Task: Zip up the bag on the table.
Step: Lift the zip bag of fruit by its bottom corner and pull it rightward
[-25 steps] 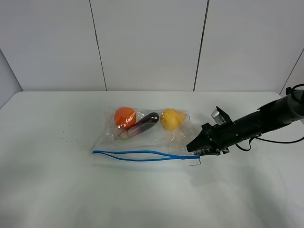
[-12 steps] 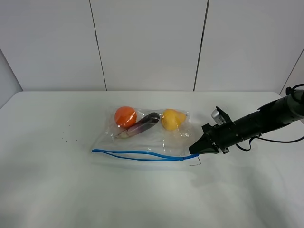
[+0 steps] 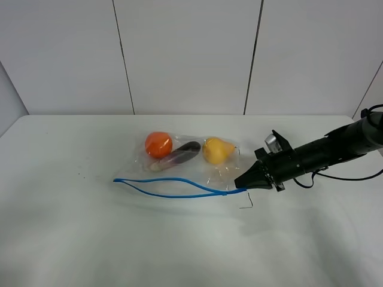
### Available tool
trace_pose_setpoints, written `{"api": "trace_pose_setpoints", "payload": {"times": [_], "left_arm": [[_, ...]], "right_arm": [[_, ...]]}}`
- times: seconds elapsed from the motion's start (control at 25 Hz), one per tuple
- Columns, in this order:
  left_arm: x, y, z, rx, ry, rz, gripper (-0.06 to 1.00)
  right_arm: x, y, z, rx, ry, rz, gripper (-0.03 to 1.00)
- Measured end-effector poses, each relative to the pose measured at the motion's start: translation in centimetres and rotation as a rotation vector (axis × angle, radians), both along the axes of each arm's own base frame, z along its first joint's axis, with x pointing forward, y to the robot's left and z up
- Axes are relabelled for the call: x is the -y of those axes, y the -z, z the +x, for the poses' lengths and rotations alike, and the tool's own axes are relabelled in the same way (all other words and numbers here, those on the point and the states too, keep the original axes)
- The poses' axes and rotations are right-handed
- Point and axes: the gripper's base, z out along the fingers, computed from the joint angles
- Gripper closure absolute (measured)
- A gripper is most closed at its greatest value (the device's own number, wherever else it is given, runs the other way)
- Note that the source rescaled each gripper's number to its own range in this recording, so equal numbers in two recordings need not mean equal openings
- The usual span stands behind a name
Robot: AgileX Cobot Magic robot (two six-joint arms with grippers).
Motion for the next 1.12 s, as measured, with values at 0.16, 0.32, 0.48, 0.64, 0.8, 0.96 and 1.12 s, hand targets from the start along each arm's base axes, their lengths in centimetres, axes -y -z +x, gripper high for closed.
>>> {"api": "trace_pose_setpoints", "payload": {"times": [0.16, 0.32, 0.48, 0.64, 0.8, 0.96, 1.12], "left_arm": [[0.0, 0.0, 0.0, 0.000, 0.000, 0.000, 0.02], [0.0, 0.0, 0.0, 0.000, 0.000, 0.000, 0.02], [0.0, 0.0, 0.0, 0.000, 0.000, 0.000, 0.02], [0.0, 0.0, 0.0, 0.000, 0.000, 0.000, 0.02], [0.0, 0.0, 0.0, 0.000, 0.000, 0.000, 0.02], [0.0, 0.0, 0.0, 0.000, 0.000, 0.000, 0.02], [0.0, 0.0, 0.0, 0.000, 0.000, 0.001, 0.02]], "right_arm": [[-0.2, -1.2, 1.1, 0.002, 0.036, 0.064, 0.97], [-0.3, -2.0, 2.1, -0.010, 0.078, 0.082, 0.97], [-0.3, -2.2, 2.3, -0.053, 0.107, 0.091, 0.97], [-0.3, -2.2, 2.3, -0.097, 0.129, 0.095, 0.97], [-0.3, -2.7, 2.3, -0.099, 0.137, 0.095, 0.97], [-0.3, -4.9, 2.3, -0.060, 0.148, 0.100, 0.97], [-0.3, -6.6, 2.2, -0.021, 0.152, 0.105, 0.97]]}}
